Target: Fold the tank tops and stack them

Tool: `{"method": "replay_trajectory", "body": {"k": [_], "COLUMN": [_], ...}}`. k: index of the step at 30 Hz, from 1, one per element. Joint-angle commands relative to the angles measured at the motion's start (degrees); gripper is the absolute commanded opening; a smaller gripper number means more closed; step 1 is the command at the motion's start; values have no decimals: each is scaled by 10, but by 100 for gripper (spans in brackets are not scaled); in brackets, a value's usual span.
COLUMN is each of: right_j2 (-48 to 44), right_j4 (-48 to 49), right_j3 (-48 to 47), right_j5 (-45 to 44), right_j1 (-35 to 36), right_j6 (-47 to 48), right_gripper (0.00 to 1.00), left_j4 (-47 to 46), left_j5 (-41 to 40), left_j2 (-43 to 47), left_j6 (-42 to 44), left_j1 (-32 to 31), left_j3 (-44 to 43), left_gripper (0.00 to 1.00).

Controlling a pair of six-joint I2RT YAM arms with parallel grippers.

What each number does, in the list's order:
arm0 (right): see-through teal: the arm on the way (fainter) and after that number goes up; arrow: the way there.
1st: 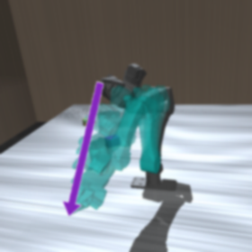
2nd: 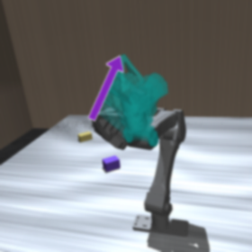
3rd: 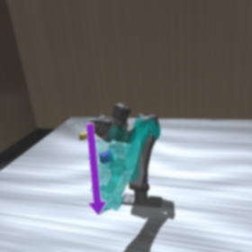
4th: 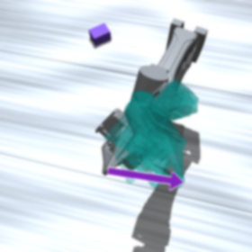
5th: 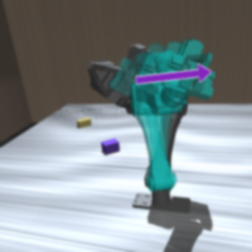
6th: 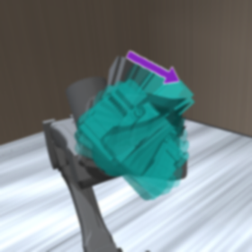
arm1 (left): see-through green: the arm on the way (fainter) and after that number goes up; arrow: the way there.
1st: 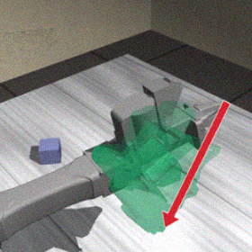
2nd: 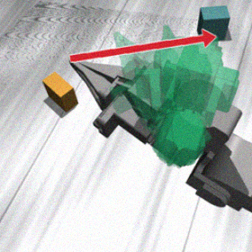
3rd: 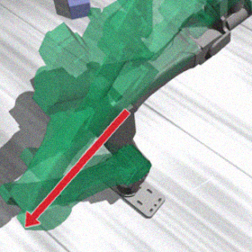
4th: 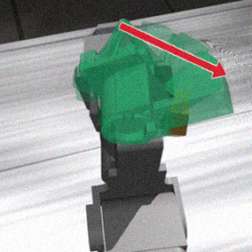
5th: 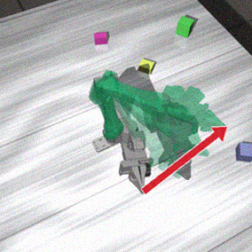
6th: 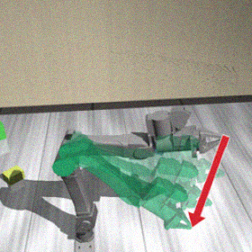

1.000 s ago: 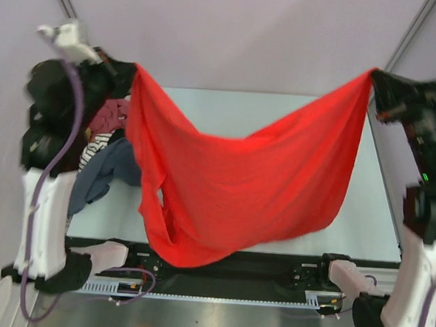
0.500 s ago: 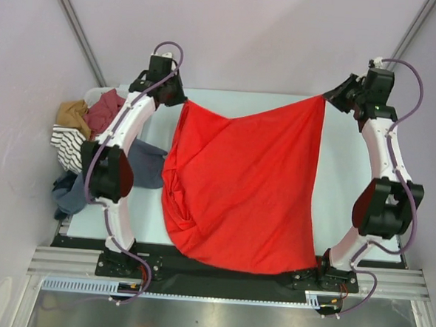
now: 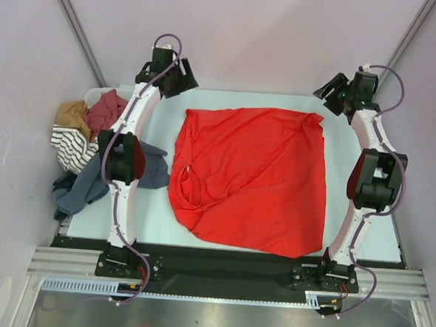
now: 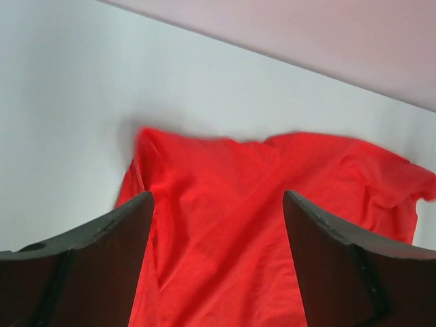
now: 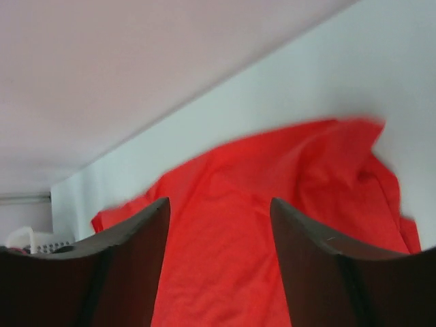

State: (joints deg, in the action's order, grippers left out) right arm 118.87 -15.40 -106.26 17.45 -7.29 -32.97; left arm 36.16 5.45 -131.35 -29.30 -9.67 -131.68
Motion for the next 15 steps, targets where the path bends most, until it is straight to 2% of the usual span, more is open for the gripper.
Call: {"method": "replay_trajectory", "body": {"k": [1, 6, 8, 9, 10, 11, 13, 15], "right_j2": [-101, -216, -272, -292, -310, -332, -388, -432], "right_j4": [38, 6, -18, -22, -29, -31, -24, -25], "right_j3": [88, 223, 292, 326, 356, 415, 470, 532], "right_j5": [-2, -11, -13, -20, -29, -54, -74, -109], "right_j1": [-5, -7, -5, -4, -3, -3, -4, -4], "right_j6": [3, 41, 74, 84, 93, 93, 92, 78], "right_gripper": [68, 68, 66, 66, 66, 66, 68, 67], "left_j4": [1, 8, -8, -26, -76, -100, -162, -180], "left_j5": [11, -53, -87, -90, -92, -96, -91, -77], "left_j2": [78, 236, 287, 312, 365, 390, 448, 478], "left_j6": [12, 50, 45, 41, 35, 21, -2, -15], "left_j1": [-4, -55, -99, -115, -146, -160, -184, -186], "left_j3": [73, 219, 315, 356, 445, 488, 591, 640], "left_gripper": [84, 84, 83, 82, 82, 82, 82, 81]}}
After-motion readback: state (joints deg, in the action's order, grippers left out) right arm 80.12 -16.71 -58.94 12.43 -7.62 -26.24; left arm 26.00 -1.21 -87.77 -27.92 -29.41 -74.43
